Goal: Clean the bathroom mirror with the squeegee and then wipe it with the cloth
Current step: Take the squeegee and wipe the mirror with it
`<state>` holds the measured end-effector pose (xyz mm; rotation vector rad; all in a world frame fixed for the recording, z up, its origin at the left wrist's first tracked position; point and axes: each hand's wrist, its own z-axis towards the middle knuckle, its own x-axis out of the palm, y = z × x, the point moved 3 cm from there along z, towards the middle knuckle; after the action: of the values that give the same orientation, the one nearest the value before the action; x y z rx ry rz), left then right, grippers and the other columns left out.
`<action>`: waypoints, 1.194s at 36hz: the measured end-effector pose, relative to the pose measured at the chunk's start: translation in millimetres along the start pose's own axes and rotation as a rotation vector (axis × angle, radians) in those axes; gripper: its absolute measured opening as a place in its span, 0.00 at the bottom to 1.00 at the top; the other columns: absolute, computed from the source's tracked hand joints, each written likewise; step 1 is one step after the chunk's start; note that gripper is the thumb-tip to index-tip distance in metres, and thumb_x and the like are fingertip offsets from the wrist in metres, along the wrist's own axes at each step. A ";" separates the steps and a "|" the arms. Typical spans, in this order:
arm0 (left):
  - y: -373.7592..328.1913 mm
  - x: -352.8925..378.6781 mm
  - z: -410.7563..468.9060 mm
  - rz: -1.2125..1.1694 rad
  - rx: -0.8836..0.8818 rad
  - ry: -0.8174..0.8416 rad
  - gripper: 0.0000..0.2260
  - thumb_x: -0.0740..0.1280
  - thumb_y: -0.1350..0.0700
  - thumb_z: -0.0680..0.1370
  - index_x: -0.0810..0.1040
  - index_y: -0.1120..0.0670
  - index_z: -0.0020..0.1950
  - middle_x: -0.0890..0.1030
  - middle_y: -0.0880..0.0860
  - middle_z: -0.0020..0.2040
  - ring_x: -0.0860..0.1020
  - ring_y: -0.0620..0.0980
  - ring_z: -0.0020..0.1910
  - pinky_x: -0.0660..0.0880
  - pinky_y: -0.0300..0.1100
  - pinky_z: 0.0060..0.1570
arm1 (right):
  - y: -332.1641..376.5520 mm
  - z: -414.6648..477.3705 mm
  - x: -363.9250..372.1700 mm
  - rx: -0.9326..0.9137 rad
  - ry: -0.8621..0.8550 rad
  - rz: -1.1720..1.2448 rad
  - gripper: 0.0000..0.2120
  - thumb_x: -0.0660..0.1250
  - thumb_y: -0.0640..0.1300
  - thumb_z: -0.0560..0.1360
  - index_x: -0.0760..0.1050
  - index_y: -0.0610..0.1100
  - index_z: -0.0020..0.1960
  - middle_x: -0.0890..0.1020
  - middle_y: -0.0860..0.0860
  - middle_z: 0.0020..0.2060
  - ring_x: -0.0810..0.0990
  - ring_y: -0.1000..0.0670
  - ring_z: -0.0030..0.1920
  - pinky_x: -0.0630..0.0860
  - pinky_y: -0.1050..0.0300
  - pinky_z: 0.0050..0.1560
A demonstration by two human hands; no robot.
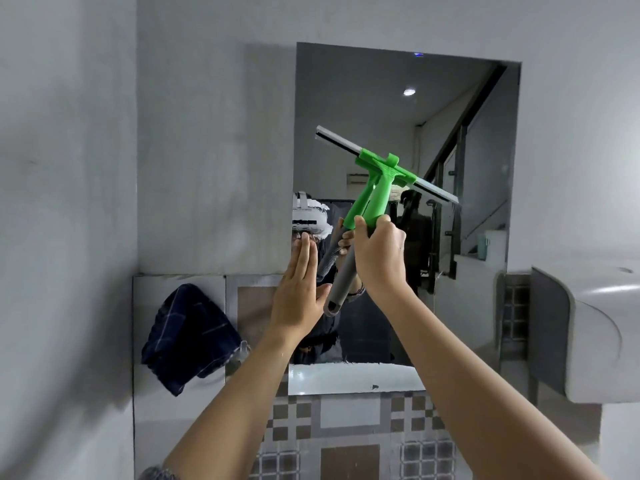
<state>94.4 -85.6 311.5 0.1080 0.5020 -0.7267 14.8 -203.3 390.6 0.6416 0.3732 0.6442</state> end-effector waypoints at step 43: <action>-17.4 -1.2 2.6 0.049 -0.177 0.045 0.37 0.62 0.53 0.78 0.37 0.55 0.74 0.31 0.45 0.71 0.34 0.43 0.70 0.59 0.39 0.65 | -30.2 52.5 -105.2 -0.375 0.102 -0.669 0.14 0.57 0.46 0.78 0.68 0.47 0.63 0.78 0.44 0.47 0.76 0.42 0.48 0.66 0.48 0.51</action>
<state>83.2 -98.6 315.7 -0.0291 0.6022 -0.6299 -23.8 -313.7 423.2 0.1011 0.5136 0.0946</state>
